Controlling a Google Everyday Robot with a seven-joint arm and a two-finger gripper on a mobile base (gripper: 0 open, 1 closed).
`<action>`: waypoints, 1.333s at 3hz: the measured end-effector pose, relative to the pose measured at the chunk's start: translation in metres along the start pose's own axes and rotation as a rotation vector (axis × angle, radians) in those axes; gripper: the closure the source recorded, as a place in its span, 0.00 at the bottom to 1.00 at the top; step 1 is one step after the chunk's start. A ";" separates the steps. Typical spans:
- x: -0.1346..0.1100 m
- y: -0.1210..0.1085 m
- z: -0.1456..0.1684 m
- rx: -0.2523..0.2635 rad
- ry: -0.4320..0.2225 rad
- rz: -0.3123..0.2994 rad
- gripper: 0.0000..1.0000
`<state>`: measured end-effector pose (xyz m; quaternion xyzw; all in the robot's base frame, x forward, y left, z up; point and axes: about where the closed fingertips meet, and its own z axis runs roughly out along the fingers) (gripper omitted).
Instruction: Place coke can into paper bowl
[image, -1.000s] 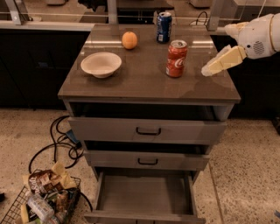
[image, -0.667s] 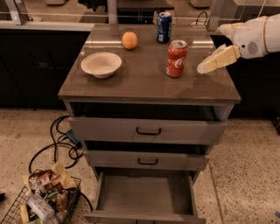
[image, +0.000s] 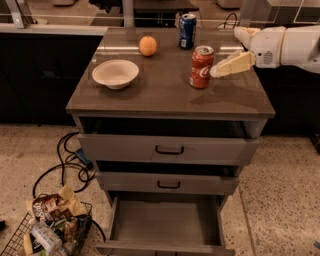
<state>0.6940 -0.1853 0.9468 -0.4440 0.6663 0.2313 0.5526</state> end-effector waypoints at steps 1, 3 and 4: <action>0.011 -0.004 0.015 -0.013 -0.074 0.034 0.00; 0.038 -0.014 0.050 -0.044 -0.176 0.110 0.00; 0.041 -0.014 0.066 -0.069 -0.193 0.122 0.00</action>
Offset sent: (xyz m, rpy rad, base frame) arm 0.0392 0.0040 -0.0555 0.2445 0.0142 0.0178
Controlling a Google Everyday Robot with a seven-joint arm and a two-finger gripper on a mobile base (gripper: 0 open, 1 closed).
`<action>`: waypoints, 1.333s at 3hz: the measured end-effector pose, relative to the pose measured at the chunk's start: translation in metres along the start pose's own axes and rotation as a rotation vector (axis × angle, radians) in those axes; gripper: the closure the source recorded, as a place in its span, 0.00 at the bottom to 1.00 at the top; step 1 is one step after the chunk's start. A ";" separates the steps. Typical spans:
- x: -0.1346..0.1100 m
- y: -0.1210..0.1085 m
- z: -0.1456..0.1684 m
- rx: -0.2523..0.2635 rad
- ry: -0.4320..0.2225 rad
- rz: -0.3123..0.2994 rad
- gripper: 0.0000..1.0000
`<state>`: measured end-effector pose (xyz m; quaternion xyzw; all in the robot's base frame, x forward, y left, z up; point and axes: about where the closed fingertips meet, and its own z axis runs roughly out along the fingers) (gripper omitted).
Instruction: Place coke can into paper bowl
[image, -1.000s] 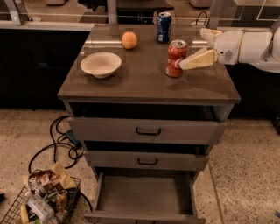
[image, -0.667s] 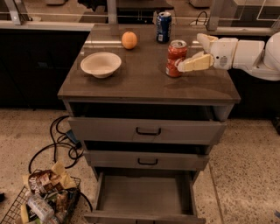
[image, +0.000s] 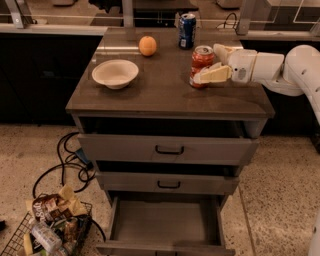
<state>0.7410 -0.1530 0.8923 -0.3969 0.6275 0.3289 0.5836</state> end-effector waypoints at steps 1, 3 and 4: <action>0.005 0.003 0.017 -0.016 -0.029 -0.008 0.18; 0.005 0.007 0.026 -0.029 -0.035 -0.009 0.73; 0.004 0.008 0.028 -0.033 -0.035 -0.009 0.95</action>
Offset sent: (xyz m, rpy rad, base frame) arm 0.0040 0.0128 -0.0054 0.0184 -0.0150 0.0148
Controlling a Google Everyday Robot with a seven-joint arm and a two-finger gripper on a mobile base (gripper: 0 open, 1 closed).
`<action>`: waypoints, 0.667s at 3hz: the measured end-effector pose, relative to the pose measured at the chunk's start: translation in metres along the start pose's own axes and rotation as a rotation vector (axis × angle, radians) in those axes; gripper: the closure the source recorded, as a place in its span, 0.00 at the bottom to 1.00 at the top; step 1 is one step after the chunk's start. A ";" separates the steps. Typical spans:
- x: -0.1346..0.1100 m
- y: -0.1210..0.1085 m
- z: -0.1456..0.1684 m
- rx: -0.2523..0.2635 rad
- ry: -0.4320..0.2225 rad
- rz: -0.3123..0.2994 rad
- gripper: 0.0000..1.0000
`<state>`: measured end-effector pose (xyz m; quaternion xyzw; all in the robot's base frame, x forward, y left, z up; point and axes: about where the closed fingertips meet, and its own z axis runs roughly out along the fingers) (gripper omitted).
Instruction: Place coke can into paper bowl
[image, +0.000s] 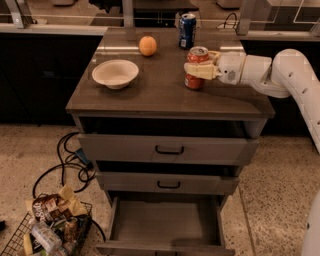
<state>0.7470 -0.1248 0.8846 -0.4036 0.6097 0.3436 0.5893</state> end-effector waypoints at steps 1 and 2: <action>0.000 0.001 0.002 -0.003 0.000 0.000 1.00; -0.018 -0.007 0.018 -0.017 -0.010 0.004 1.00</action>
Offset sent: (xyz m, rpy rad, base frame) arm 0.0444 0.0302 0.0552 0.0303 0.0011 0.0323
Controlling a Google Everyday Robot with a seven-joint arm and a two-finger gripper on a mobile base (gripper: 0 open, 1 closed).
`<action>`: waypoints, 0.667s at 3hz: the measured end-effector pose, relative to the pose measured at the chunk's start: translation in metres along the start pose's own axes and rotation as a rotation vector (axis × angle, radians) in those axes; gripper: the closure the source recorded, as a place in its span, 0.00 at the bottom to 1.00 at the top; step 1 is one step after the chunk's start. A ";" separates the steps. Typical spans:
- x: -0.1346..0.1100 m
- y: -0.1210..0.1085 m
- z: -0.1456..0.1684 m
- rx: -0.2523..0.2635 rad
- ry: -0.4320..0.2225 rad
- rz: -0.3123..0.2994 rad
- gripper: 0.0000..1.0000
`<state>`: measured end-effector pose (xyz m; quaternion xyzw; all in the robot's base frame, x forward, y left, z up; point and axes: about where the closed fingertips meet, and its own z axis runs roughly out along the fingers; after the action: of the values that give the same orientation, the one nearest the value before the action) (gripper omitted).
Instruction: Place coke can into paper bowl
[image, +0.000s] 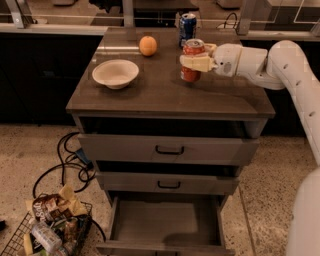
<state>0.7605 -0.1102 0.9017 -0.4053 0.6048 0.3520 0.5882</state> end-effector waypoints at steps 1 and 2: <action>-0.044 -0.007 0.024 -0.025 -0.009 -0.011 1.00; -0.102 -0.006 0.056 -0.042 -0.034 -0.012 1.00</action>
Offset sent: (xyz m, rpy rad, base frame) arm 0.0525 0.0606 0.1476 0.0319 -0.0335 0.0408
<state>0.7880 -0.0546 1.0007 -0.4151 0.5846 0.3679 0.5921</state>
